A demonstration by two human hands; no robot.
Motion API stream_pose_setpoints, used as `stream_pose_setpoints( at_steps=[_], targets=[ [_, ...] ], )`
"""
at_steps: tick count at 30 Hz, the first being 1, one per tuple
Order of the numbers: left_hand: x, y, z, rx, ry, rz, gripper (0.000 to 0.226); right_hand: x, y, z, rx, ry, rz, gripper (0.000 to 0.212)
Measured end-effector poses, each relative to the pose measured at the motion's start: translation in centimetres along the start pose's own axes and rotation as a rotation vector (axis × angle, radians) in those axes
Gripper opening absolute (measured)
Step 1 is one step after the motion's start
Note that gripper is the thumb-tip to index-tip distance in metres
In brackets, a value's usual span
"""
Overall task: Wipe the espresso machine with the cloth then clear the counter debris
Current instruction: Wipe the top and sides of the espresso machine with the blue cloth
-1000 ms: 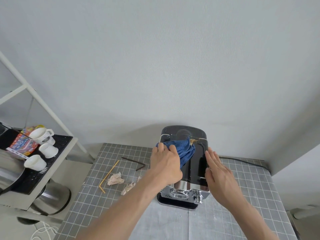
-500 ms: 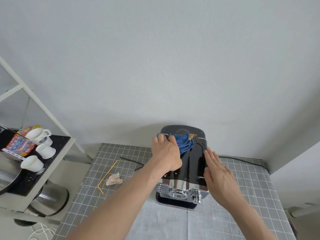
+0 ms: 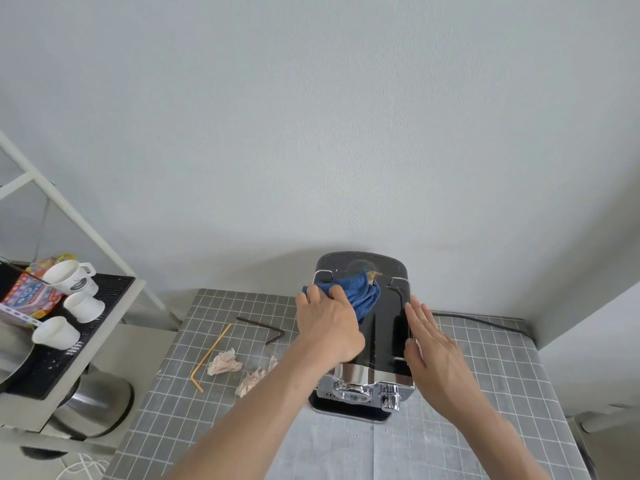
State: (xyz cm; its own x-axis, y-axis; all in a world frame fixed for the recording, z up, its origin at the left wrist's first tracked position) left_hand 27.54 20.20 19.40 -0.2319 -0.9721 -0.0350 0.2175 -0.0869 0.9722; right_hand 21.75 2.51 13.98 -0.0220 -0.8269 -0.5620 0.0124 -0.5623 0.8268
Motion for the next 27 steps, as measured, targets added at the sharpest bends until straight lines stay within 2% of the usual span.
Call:
stream_pose_setpoints(
  at_steps=[6, 10, 13, 18, 22, 27],
  targets=[
    [-0.3, 0.1, -1.7, -0.008, -0.016, 0.022, 0.068, 0.1, 0.0, 0.2, 0.010, 0.001, 0.012, 0.061],
    [0.5, -0.3, 1.3, 0.071, -0.077, -0.011, 0.058, 0.2, -0.2, 0.3, 0.009, 0.004, -0.006, 0.061],
    [1.2, -1.0, 2.8, 0.122, -0.144, 0.013, 0.062, -0.1, 0.0, 0.1, 0.017, 0.012, -0.042, 0.062],
    [1.1, -0.1, 0.0, 0.215, -0.268, 0.117, 0.058, -0.8, 0.6, 0.2, 0.050, 0.049, -0.072, 0.066],
    [1.3, 0.6, -3.2, 0.236, -0.206, 0.139, 0.054, -0.9, 0.5, 0.3, 0.040, 0.034, -0.092, 0.063],
    [2.2, 1.1, -5.2, 0.161, -0.079, 0.126, 0.059, -0.4, 0.2, 0.2, 0.035, 0.019, -0.094, 0.063]
  ],
)
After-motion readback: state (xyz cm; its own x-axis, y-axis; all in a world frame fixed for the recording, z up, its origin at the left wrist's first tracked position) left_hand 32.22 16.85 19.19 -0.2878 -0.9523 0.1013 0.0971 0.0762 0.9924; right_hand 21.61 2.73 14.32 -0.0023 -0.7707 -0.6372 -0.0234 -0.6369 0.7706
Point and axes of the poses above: each hand's wrist, its own z-axis away from the middle knuckle, its own y-axis out of the back of the hand, x = y × z, the point moved 8 cm from there along -z, towards the middle knuckle, and after that the axes turned 6 degrees about -y, right-handed, at the moved point
